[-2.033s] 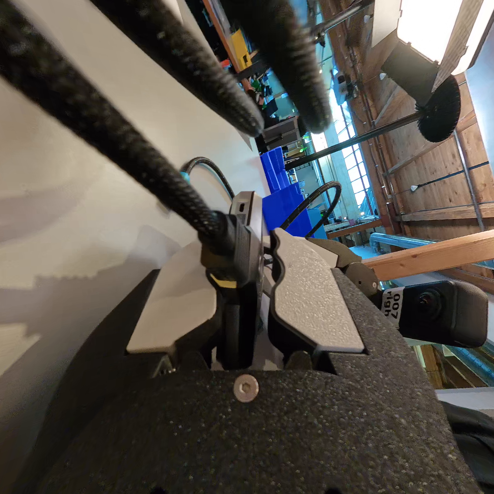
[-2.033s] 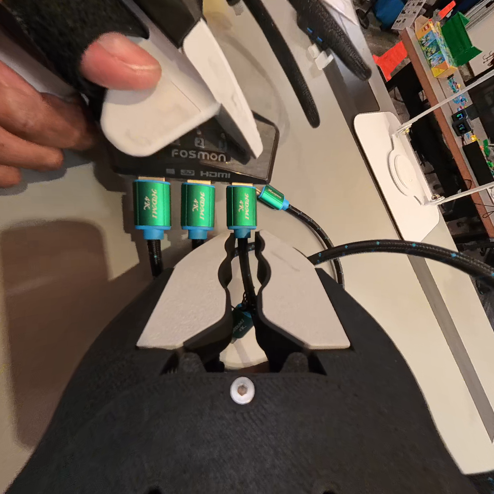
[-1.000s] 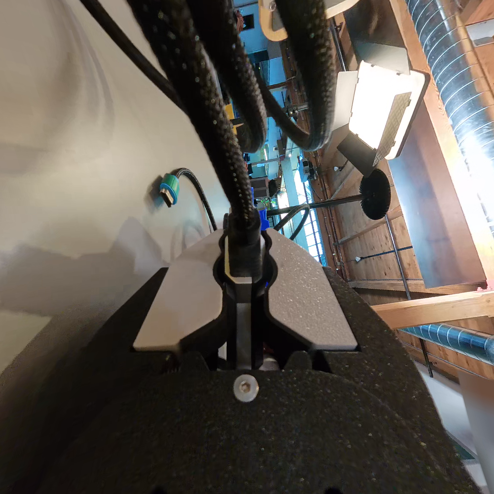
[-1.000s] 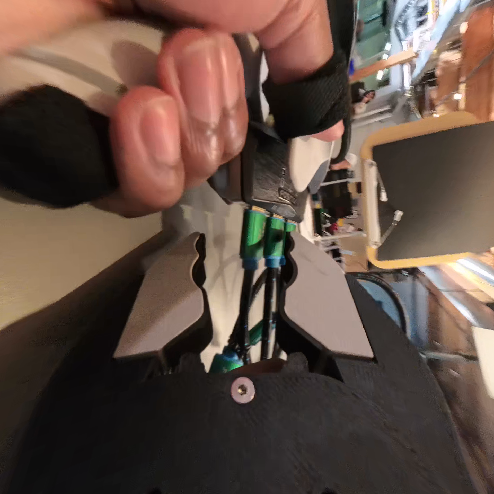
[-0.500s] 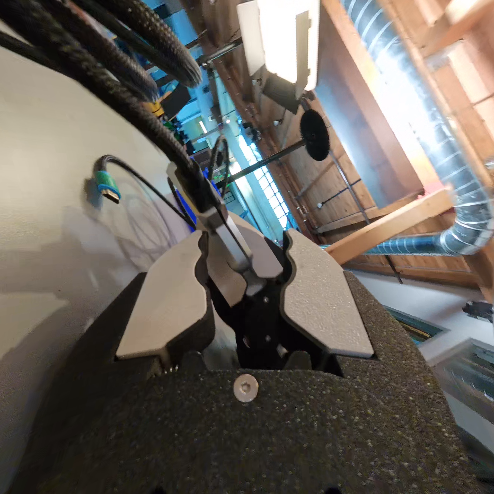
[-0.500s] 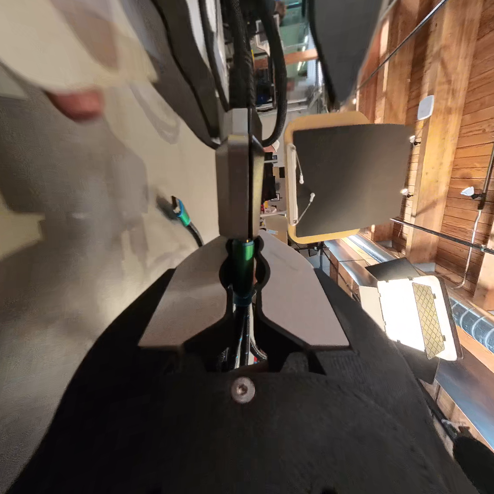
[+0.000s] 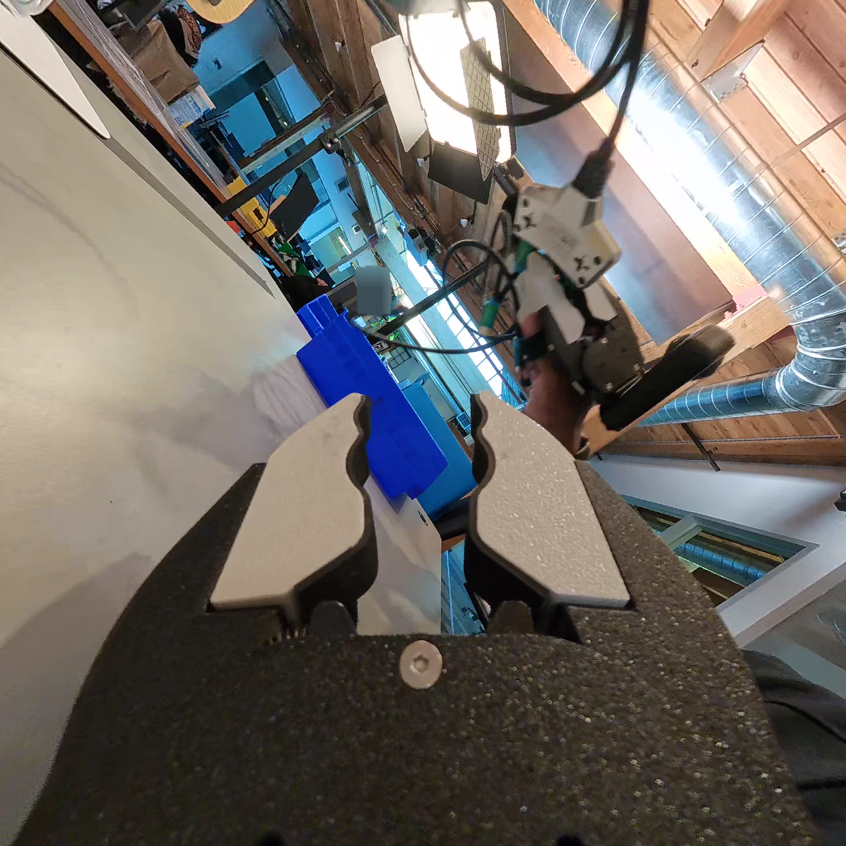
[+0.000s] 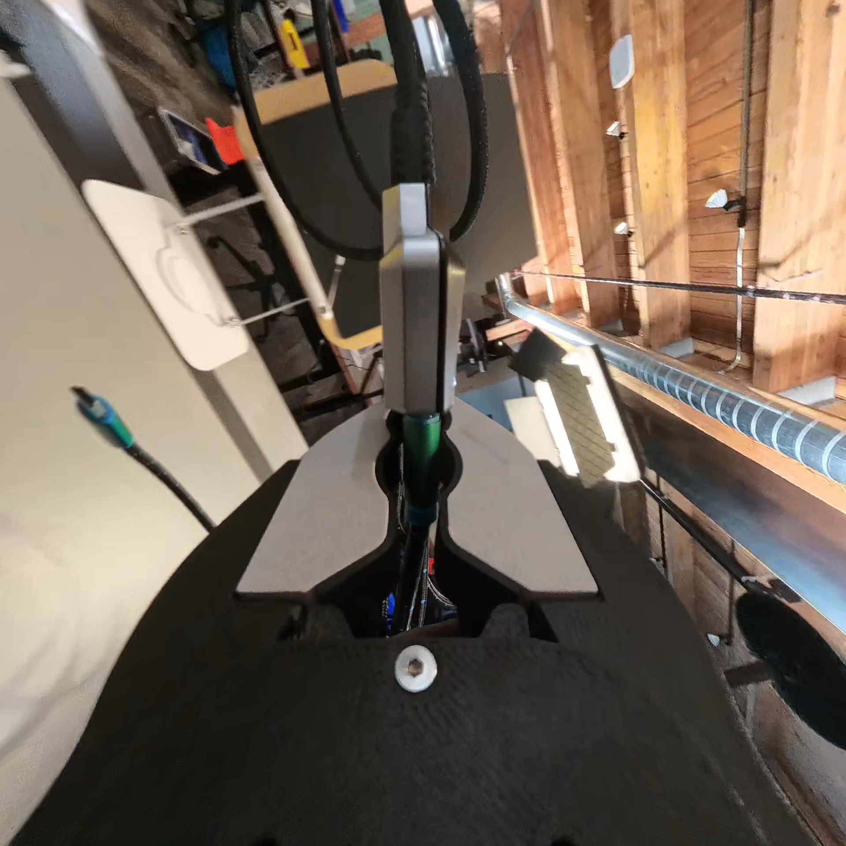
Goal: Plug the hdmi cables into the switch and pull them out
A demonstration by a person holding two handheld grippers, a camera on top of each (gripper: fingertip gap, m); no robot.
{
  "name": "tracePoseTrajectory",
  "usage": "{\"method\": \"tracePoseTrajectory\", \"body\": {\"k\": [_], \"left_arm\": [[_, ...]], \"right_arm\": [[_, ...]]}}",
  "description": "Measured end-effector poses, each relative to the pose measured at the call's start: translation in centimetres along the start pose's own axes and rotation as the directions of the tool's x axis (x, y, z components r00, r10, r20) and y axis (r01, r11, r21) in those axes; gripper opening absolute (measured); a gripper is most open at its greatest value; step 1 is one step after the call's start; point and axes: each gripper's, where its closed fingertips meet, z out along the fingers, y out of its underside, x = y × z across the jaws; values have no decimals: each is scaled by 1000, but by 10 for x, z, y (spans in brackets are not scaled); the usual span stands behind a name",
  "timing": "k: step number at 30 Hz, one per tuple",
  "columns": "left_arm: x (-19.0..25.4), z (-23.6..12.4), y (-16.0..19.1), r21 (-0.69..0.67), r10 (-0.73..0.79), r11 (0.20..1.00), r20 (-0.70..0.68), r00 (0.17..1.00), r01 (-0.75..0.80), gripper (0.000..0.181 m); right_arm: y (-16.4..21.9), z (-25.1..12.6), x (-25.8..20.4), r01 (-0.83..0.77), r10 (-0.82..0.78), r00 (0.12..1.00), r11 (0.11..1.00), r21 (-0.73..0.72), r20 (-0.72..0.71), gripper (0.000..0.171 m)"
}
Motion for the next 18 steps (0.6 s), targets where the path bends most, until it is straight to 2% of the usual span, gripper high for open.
{"method": "tracePoseTrajectory", "body": {"k": [4,7,14,18], "left_arm": [[1,0,1,-4,13,1000,2,1000,-13,42],[1,1,2,-6,25,1000,6,1000,-25,41],[3,1,3,-1,54,999,13,998,-54,40],[1,2,3,-4,62,998,25,998,-62,40]], "right_arm": [[20,-13,79,-15,16,998,1000,21,-67,12],[50,-23,109,-98,101,993,994,53,-54,12],[165,-32,89,-363,361,932,929,72,40,12],[217,-38,73,-484,477,875,868,111,82,12]]}}
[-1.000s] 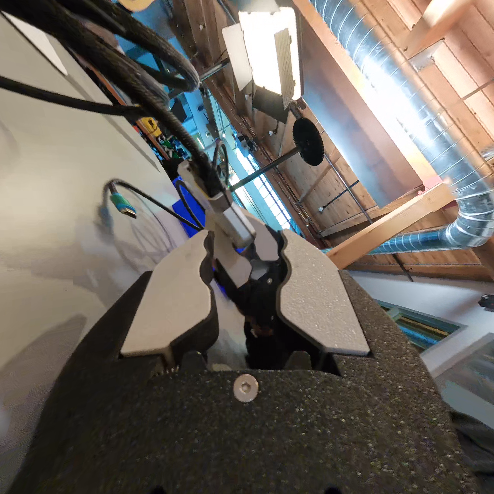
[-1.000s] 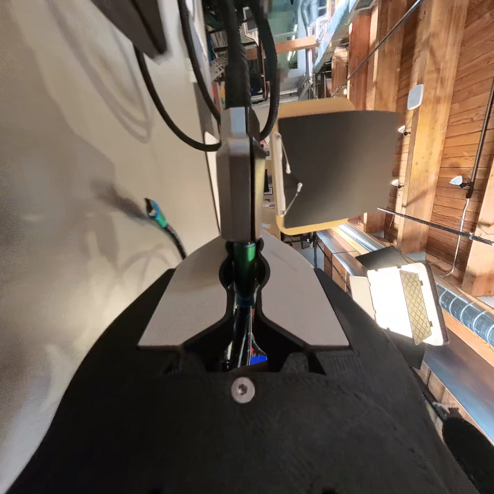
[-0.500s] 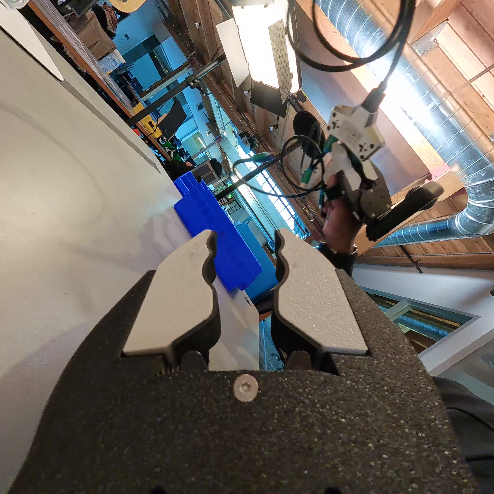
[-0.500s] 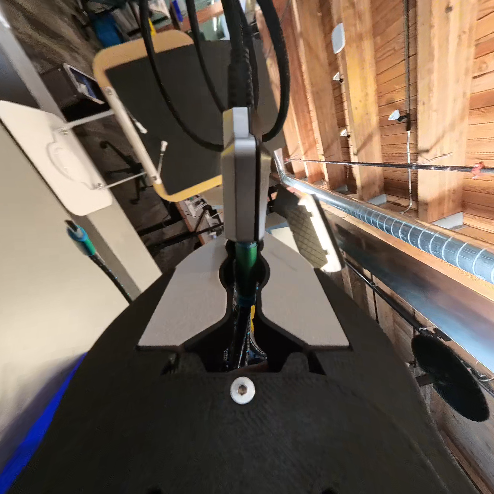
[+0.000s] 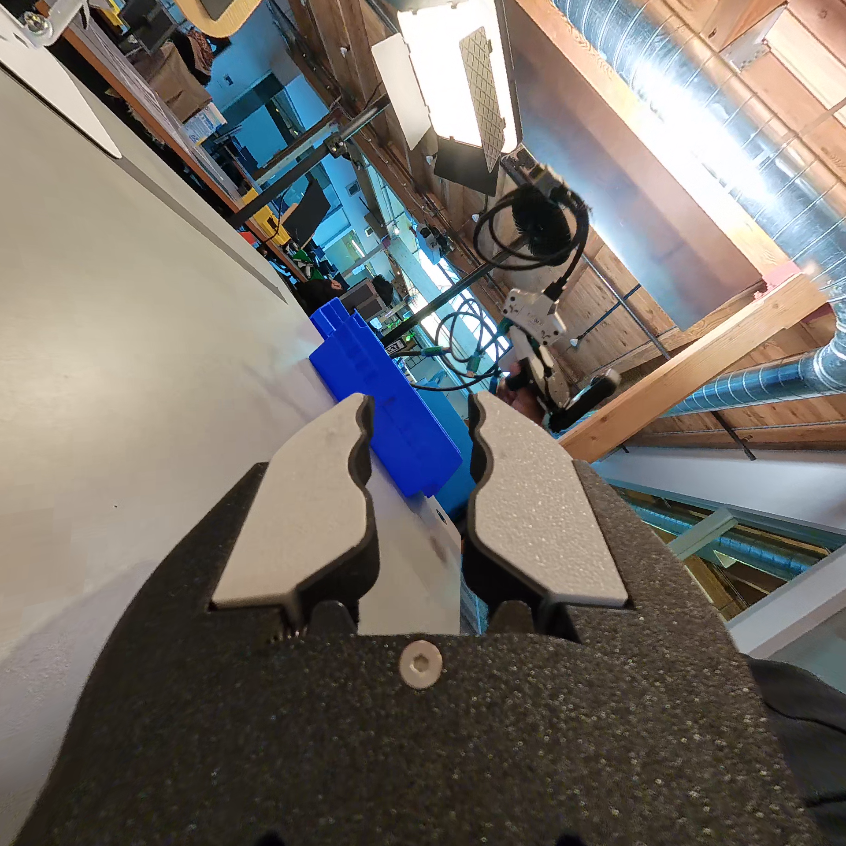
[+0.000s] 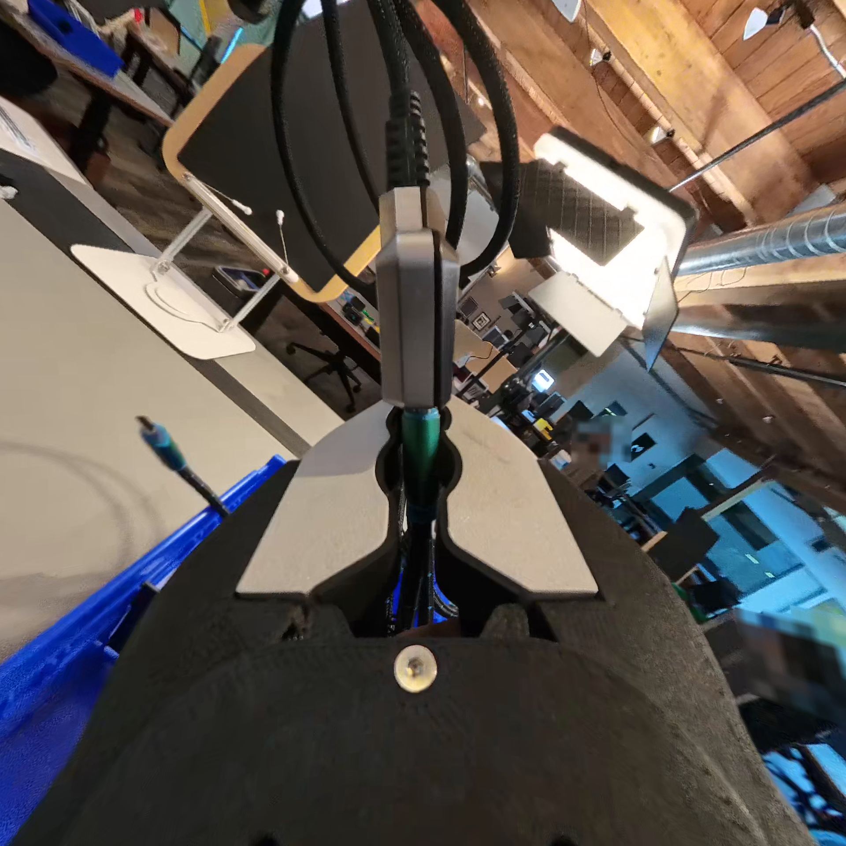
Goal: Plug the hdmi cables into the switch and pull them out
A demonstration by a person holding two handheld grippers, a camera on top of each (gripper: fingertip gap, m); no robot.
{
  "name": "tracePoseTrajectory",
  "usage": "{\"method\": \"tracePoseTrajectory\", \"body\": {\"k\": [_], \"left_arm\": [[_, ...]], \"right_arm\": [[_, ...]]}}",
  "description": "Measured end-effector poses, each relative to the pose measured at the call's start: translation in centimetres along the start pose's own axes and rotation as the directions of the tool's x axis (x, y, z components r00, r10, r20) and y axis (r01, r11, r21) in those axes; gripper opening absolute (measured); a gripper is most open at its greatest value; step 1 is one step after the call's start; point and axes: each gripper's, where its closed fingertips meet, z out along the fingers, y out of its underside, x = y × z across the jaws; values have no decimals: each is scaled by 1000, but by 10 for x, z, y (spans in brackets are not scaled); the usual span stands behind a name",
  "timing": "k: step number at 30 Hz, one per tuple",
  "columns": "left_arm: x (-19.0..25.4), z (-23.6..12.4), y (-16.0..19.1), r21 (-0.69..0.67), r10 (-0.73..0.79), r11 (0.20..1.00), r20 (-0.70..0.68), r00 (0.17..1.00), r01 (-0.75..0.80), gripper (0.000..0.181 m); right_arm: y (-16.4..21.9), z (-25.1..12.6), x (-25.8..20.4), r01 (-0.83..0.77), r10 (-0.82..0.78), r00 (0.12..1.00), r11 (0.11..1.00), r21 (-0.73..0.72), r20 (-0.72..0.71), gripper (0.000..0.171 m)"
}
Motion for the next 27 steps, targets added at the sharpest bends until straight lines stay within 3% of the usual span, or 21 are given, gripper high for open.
{"method": "tracePoseTrajectory", "body": {"k": [6,11,19,27], "left_arm": [[0,3,0,11,5,1000,-1,1000,-5,39],[2,4,3,0,27,1000,-4,1000,-27,39],[5,2,2,9,46,999,-14,999,-46,39],[7,2,3,4,59,998,-22,998,-59,39]], "right_arm": [[59,-5,-5,-211,210,975,978,6,67,12],[91,5,-26,-221,224,966,975,-35,127,12],[135,30,-62,-160,202,936,974,-162,288,13],[185,26,-102,108,62,902,926,-362,428,23]]}}
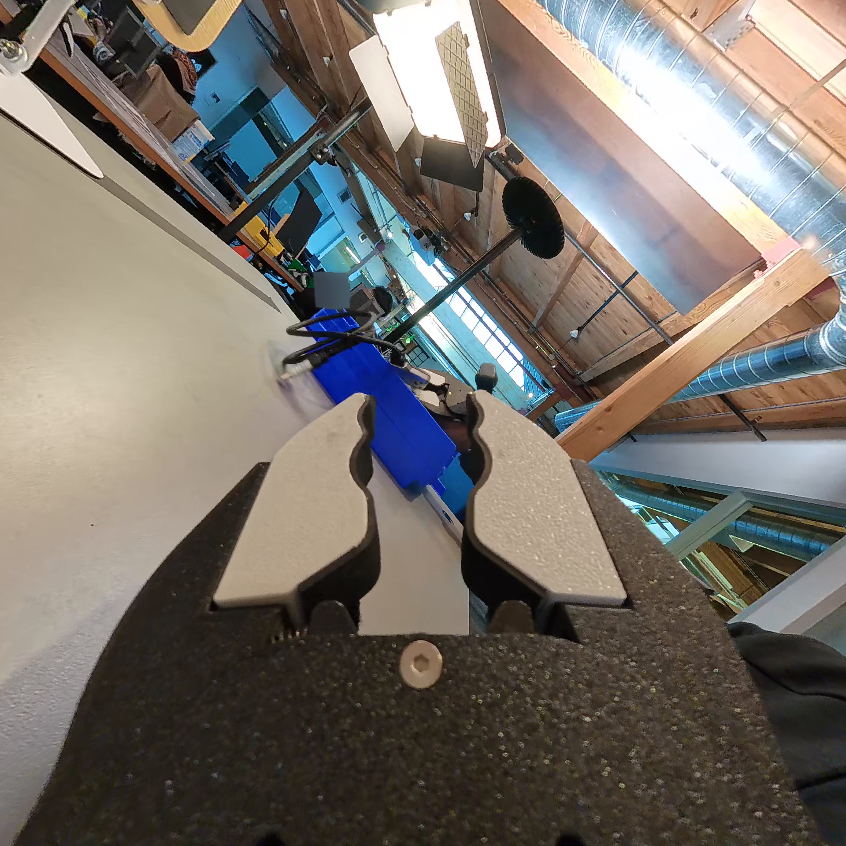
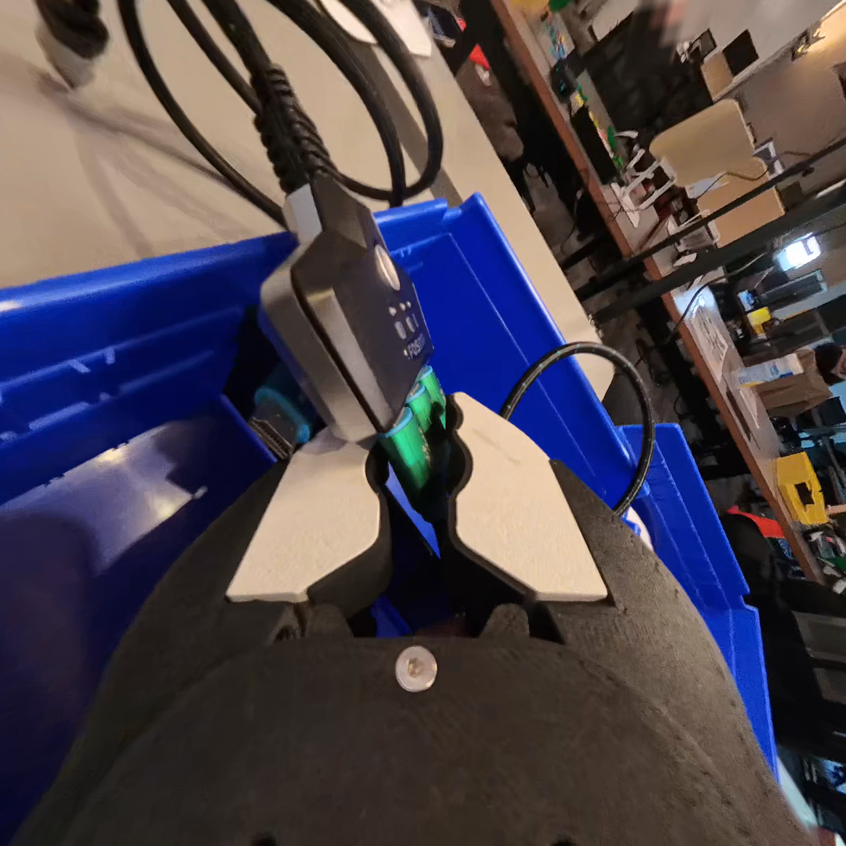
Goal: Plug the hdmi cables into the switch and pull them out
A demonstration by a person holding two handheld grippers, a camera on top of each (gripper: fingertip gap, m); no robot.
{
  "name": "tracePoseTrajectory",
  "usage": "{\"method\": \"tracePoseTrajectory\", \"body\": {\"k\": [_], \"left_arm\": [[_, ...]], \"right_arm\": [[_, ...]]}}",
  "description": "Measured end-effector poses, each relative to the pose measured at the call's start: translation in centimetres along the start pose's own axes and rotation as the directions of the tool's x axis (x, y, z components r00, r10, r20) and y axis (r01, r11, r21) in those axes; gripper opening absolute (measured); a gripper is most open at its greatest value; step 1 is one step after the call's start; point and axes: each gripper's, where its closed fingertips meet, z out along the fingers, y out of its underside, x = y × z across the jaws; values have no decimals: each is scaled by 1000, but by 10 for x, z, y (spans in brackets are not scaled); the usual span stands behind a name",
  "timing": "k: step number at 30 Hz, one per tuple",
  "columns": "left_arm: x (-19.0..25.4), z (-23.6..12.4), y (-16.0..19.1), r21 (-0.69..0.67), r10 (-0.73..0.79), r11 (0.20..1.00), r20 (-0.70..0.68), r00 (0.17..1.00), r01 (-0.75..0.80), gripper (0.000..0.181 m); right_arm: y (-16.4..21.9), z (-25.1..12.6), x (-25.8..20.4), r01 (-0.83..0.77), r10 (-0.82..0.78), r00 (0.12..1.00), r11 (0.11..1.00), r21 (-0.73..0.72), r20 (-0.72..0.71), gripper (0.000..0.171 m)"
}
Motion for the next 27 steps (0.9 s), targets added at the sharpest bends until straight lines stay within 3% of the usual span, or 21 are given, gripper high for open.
{"method": "tracePoseTrajectory", "body": {"k": [2,9,13,15,18,21,24,27], "left_arm": [[0,0,0,-1,2,1000,-1,1000,-2,39],[1,-2,-1,8,-2,1000,-6,1000,2,39],[1,-1,0,2,3,1000,-2,1000,-3,39],[1,-1,1,-2,7,1000,2,1000,-7,39],[0,0,2,-10,13,1000,8,1000,-13,39],[1,0,3,-9,33,999,11,999,-32,39],[3,-2,2,-1,53,999,18,998,-53,39],[3,-2,2,2,51,999,15,999,-51,39]], "right_arm": [[3,-4,-1,-30,32,999,998,-50,35,28],[24,-45,5,-19,47,996,942,-336,75,71],[8,-81,16,21,-41,998,921,-389,-43,69],[-31,-89,8,44,-64,996,953,-298,-57,65],[-109,-74,-34,161,-156,986,980,-118,51,64],[-150,-35,-85,421,-397,901,897,-135,173,70],[-153,12,-117,612,-545,783,763,-211,301,73],[-129,43,-117,737,-614,675,588,-334,410,66]]}}
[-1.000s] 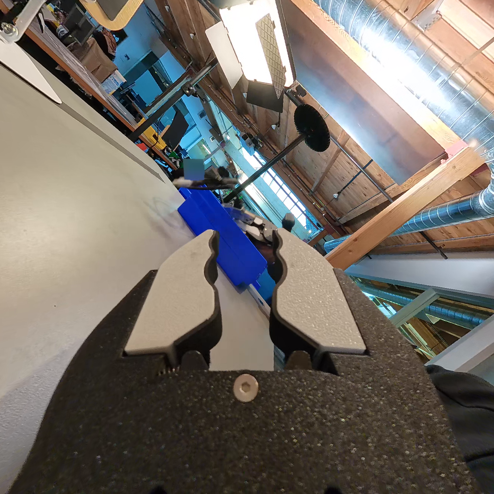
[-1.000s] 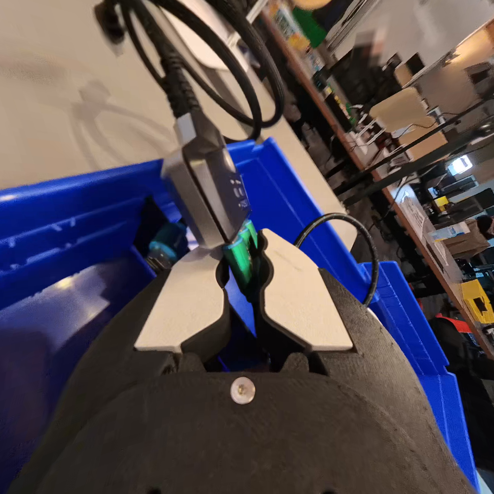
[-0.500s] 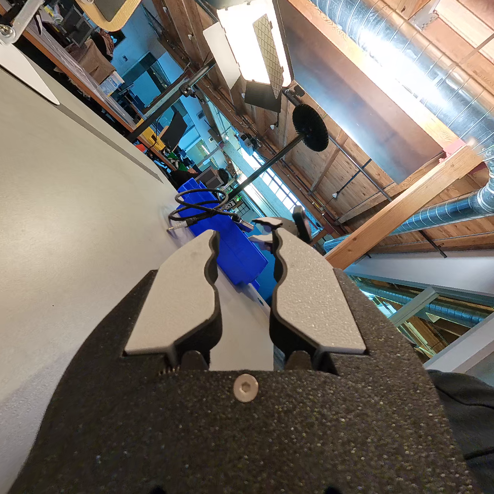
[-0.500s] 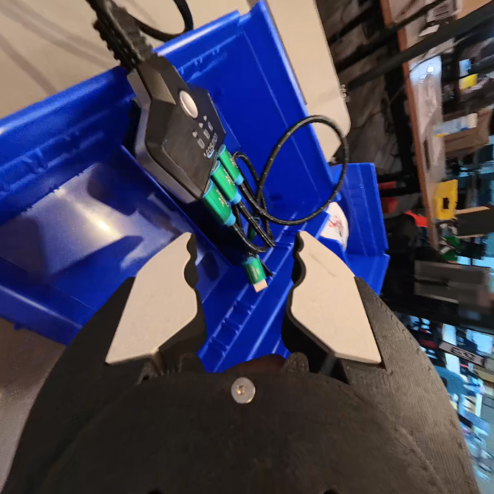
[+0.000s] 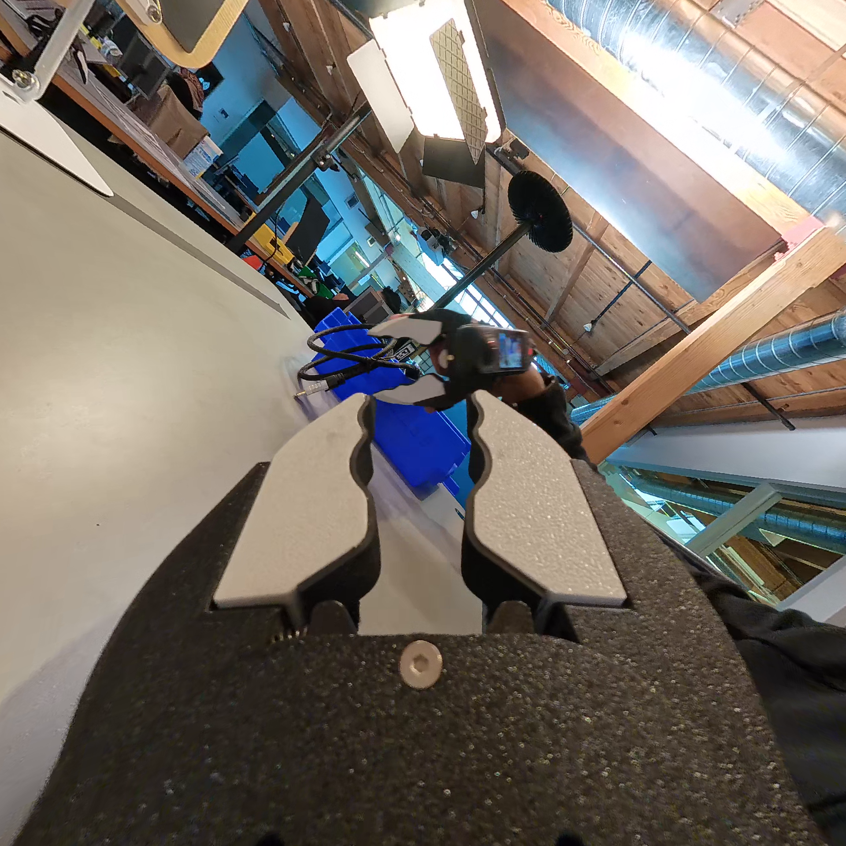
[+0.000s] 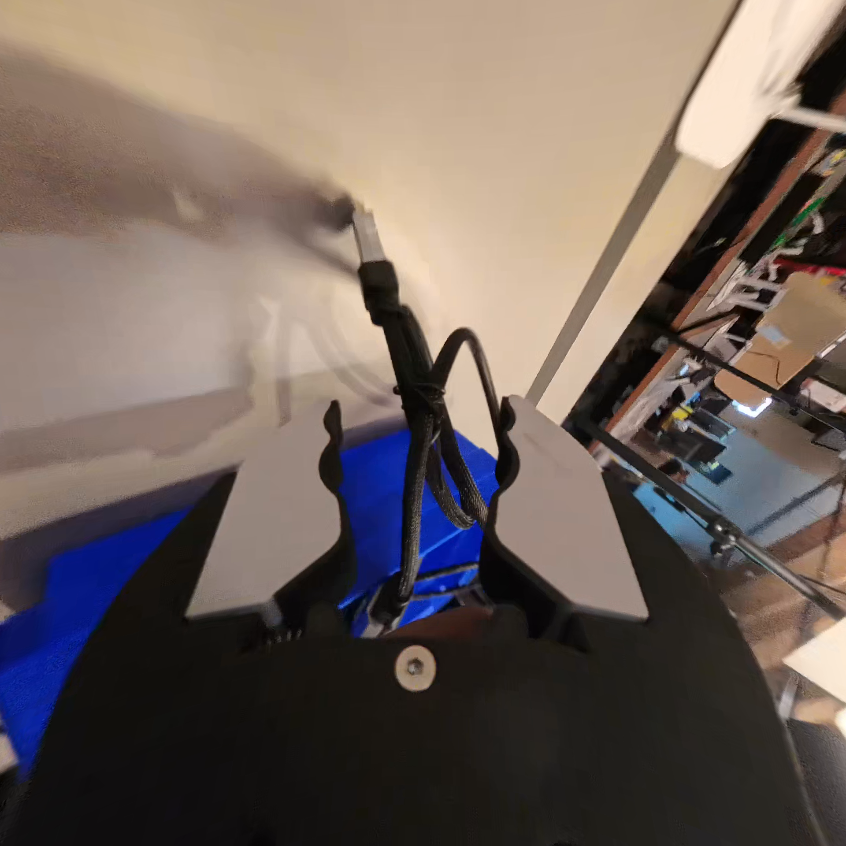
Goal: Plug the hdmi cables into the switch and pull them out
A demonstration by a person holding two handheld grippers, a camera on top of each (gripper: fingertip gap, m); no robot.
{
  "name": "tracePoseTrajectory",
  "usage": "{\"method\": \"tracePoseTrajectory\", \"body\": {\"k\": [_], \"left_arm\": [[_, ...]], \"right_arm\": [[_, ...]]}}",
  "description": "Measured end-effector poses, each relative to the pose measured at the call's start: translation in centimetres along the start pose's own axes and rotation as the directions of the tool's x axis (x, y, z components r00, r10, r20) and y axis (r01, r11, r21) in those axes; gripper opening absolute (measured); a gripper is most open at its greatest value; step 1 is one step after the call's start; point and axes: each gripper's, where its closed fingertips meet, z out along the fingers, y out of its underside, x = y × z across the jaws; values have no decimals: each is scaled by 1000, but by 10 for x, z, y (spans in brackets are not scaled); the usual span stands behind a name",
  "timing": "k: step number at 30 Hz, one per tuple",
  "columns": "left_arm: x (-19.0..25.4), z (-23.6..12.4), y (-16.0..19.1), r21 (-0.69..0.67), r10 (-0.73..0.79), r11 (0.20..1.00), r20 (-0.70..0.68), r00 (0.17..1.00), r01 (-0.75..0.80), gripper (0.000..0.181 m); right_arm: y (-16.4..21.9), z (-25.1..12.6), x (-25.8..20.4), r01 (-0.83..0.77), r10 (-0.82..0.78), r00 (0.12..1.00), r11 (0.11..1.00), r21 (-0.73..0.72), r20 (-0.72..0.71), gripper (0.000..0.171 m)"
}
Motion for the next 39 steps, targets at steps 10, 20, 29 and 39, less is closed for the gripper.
{"method": "tracePoseTrajectory", "body": {"k": [10,20,29,39], "left_arm": [[-15,-4,-9,12,85,996,131,988,-87,37],[-11,-1,-4,-15,140,990,130,982,-139,38],[-6,-2,-3,-9,187,982,134,973,-188,37],[-6,-2,-3,-6,174,985,125,977,-174,38]], "right_arm": [[37,-9,13,59,-59,998,998,-27,2,13],[132,-125,9,-197,242,951,954,228,-190,13],[158,-114,-93,-435,515,845,817,379,-141,20],[165,-83,-111,-551,636,730,764,336,-250,46]]}}
